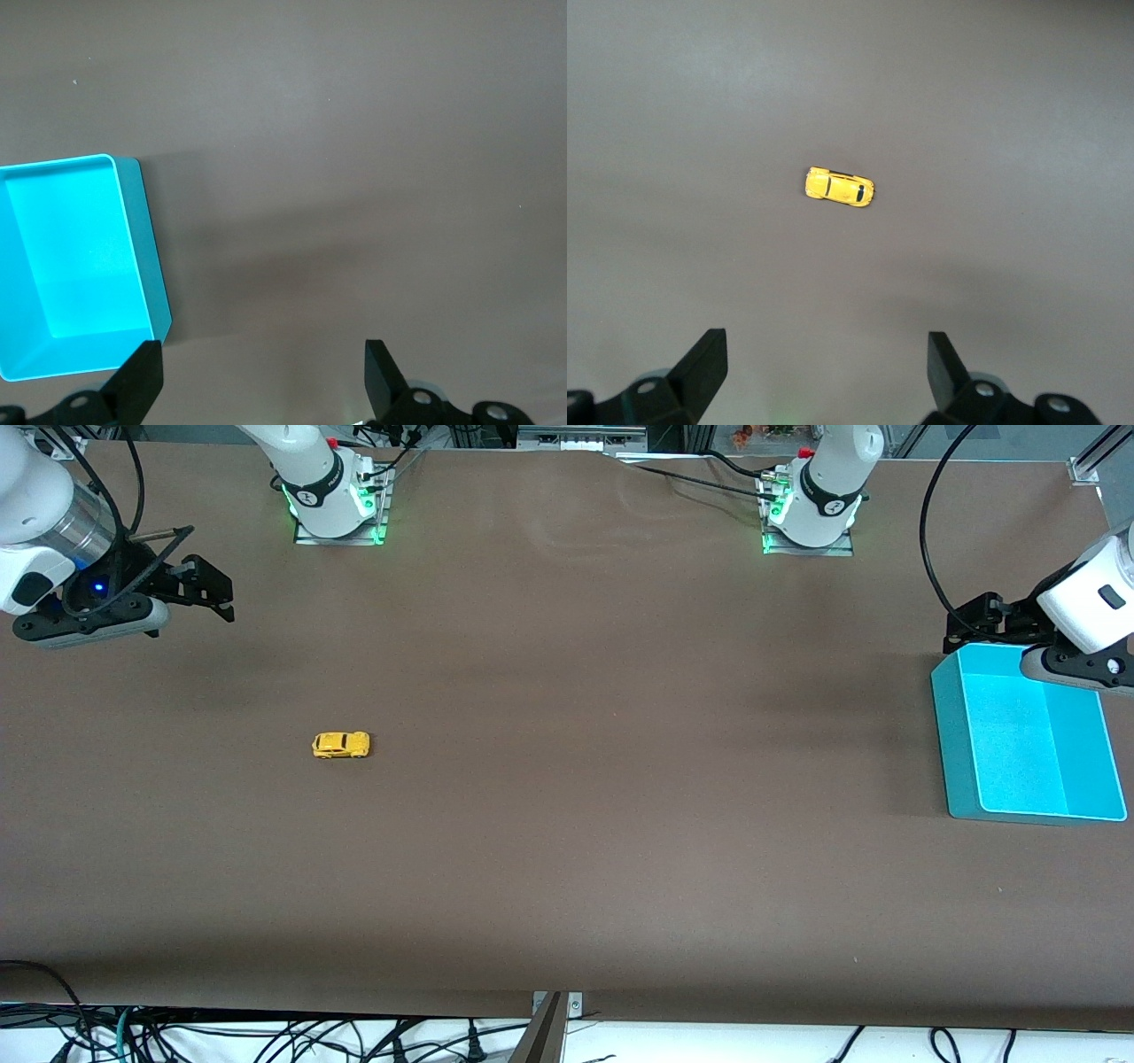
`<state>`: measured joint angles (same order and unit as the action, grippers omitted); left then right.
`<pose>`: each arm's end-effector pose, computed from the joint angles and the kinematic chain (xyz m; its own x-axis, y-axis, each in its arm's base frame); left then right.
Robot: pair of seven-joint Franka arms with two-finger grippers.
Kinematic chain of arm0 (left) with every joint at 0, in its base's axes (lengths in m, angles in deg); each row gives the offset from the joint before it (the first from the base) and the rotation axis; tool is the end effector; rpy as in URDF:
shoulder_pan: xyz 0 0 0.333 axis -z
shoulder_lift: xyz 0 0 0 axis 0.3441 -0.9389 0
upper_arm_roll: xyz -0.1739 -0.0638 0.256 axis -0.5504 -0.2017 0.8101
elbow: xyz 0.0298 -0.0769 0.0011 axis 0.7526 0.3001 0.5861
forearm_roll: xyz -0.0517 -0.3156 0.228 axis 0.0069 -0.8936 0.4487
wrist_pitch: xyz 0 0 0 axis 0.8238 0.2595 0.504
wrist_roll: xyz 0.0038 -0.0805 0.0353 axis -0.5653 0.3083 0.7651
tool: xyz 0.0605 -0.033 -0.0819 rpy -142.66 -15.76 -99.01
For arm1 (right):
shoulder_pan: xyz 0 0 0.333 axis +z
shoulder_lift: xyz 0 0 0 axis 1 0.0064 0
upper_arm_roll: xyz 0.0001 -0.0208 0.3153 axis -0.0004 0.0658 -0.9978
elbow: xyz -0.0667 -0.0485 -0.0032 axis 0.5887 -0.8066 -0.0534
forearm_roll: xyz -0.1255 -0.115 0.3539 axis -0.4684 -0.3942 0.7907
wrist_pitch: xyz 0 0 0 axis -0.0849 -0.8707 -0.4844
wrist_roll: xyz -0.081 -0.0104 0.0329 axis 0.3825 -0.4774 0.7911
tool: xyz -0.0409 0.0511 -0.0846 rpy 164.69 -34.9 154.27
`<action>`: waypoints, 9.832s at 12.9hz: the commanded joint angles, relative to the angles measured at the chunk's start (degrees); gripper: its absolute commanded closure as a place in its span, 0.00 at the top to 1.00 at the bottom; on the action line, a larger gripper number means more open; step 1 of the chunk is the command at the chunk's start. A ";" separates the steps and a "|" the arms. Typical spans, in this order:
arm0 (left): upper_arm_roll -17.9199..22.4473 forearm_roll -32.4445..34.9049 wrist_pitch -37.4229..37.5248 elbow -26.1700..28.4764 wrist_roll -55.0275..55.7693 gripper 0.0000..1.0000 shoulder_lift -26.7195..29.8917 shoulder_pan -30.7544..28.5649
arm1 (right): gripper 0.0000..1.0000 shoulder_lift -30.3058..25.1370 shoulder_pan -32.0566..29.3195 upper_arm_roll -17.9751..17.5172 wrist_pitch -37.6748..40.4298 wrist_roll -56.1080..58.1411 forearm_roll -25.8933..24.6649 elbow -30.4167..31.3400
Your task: Wind and store yellow beetle car
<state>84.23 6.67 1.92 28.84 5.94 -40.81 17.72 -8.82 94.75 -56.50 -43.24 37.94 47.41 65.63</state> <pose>0.5694 -0.0185 0.5997 0.9792 -0.1677 -0.1139 -0.1663 -0.9858 0.0215 0.5245 0.0682 0.5865 0.9712 0.2351 -0.0378 0.2351 -0.9720 -0.0028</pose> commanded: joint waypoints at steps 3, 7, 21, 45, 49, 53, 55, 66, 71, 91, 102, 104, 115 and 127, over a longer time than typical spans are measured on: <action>-0.20 -1.07 0.48 -0.90 -1.30 1.00 -0.27 -0.49 | 1.00 -0.05 0.77 0.71 1.30 -0.43 -0.90 -1.14; -0.20 -1.07 0.48 -0.90 -1.30 1.00 -0.27 -0.49 | 1.00 -0.05 0.77 0.71 1.30 -0.51 -0.81 -1.14; -0.28 -1.07 0.48 -0.90 -1.30 1.00 -0.27 -0.49 | 1.00 0.04 0.77 0.71 0.78 -0.43 -0.64 -1.14; -0.28 -1.07 0.39 -1.87 -1.30 1.00 -0.71 -0.14 | 1.00 0.12 0.77 0.71 0.60 -0.34 -0.55 -0.62; -0.28 -1.07 0.48 -1.87 -1.30 1.00 -0.71 0.04 | 1.00 1.61 0.77 0.71 -4.66 -0.34 -0.64 1.83; -0.28 -1.07 0.39 -1.87 -1.74 1.00 -0.79 -0.14 | 1.00 3.89 0.77 0.71 -13.36 -0.25 -0.46 6.67; -0.28 -1.07 0.48 -1.87 -1.82 1.00 -0.79 -0.22 | 1.00 6.44 0.77 0.71 -14.95 0.71 -0.37 6.68; -0.02 -0.20 0.48 -1.69 -39.23 1.00 -2.29 -0.66 | 1.00 18.76 0.77 -0.09 -21.02 24.31 -0.37 7.82; -0.11 -0.19 3.02 -1.52 -44.70 1.00 -3.17 -0.58 | 1.00 21.21 0.77 -1.23 -30.22 49.44 -0.20 11.76; -0.02 -0.63 2.24 -1.87 -72.49 1.00 -9.14 -1.10 | 0.00 26.14 0.33 -2.98 -60.13 79.19 -0.20 29.62; -0.11 -0.90 2.24 -1.96 -73.46 1.00 -10.29 -2.60 | 0.02 26.84 0.33 -5.45 -61.19 80.52 -0.02 29.27; -0.11 -0.81 2.24 -1.96 -73.46 1.00 -10.29 -2.60 | 0.02 27.37 0.33 -5.45 -61.98 80.61 -0.11 29.27; -0.11 -0.90 2.24 -1.96 -73.46 1.00 -10.37 -2.60 | 0.58 27.28 0.33 -5.36 -61.89 79.82 0.42 29.27; -0.11 -0.98 2.24 -1.96 -73.46 1.00 -10.73 -2.60 | 0.21 27.19 0.33 -5.10 -61.98 80.08 0.42 29.44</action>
<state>84.23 6.67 3.74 28.28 -66.07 -50.84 15.48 18.80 95.33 -61.51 -104.19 117.47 47.43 94.28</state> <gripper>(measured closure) 0.000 0.326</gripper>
